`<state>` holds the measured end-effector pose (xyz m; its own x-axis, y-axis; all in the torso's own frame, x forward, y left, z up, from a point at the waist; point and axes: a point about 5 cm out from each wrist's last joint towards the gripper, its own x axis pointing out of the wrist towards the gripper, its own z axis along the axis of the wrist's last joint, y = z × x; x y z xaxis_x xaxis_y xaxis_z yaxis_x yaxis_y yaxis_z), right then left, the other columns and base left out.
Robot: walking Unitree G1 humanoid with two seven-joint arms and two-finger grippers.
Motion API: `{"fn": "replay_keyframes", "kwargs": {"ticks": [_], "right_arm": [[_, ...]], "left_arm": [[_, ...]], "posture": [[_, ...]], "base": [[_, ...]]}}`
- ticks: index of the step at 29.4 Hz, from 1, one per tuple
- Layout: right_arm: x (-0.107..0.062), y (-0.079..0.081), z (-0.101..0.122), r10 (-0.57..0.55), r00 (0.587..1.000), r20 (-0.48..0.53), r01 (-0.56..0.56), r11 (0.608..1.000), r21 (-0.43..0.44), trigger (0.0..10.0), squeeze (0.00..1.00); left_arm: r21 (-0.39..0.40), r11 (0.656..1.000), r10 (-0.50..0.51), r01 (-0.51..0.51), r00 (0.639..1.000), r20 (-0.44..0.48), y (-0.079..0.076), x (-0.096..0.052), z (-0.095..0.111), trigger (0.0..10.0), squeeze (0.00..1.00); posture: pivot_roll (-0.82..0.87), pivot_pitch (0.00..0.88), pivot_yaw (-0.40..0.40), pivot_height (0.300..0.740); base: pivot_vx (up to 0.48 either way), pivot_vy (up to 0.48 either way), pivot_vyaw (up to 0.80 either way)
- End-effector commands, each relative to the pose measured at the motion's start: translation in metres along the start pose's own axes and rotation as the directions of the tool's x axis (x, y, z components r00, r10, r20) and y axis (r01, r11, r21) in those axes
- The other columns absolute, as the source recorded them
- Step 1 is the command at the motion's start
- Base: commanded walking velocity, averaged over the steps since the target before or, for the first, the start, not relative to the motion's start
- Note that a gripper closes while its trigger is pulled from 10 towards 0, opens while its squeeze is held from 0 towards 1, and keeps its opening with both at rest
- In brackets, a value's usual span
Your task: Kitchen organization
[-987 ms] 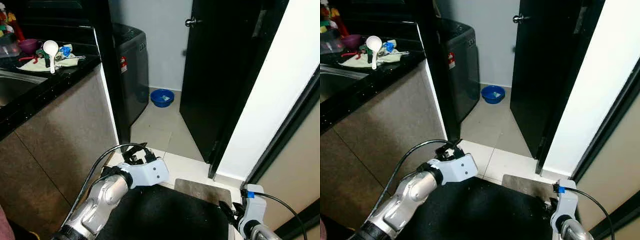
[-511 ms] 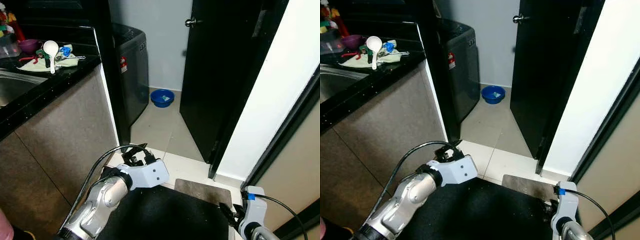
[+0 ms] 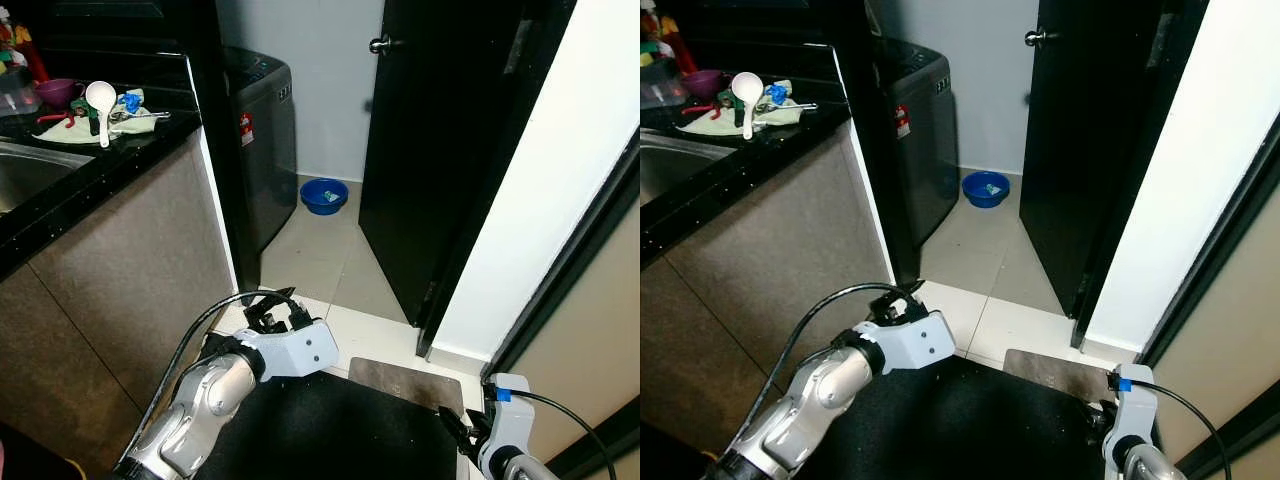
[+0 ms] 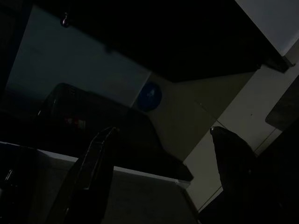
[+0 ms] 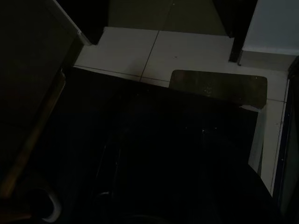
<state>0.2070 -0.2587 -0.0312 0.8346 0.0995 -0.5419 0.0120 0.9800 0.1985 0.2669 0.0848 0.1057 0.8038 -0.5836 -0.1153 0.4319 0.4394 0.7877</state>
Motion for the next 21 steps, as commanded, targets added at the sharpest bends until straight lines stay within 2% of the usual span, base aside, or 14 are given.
{"fn": "replay_keyframes", "kwargs": {"ticks": [1,21], "right_arm": [[0.0001,0.0001,0.0023,0.006,1.0,0.008,-0.006,1.0,-0.003,10.0,0.0],[0.0012,0.001,0.0027,0.007,1.0,0.008,-0.007,1.0,-0.003,10.0,0.0]], "left_arm": [[0.017,1.0,-0.014,0.015,1.0,-0.02,-0.0009,-0.0015,-0.0021,10.0,0.0],[0.02,1.0,-0.015,0.016,1.0,-0.023,-0.0003,-0.0007,-0.0031,10.0,0.0]], "posture": [[-0.07,0.0,0.008,0.74],[-0.07,0.0,0.011,0.74]], "base": [[0.0,0.0,0.0],[0.0,0.0,0.0]]}}
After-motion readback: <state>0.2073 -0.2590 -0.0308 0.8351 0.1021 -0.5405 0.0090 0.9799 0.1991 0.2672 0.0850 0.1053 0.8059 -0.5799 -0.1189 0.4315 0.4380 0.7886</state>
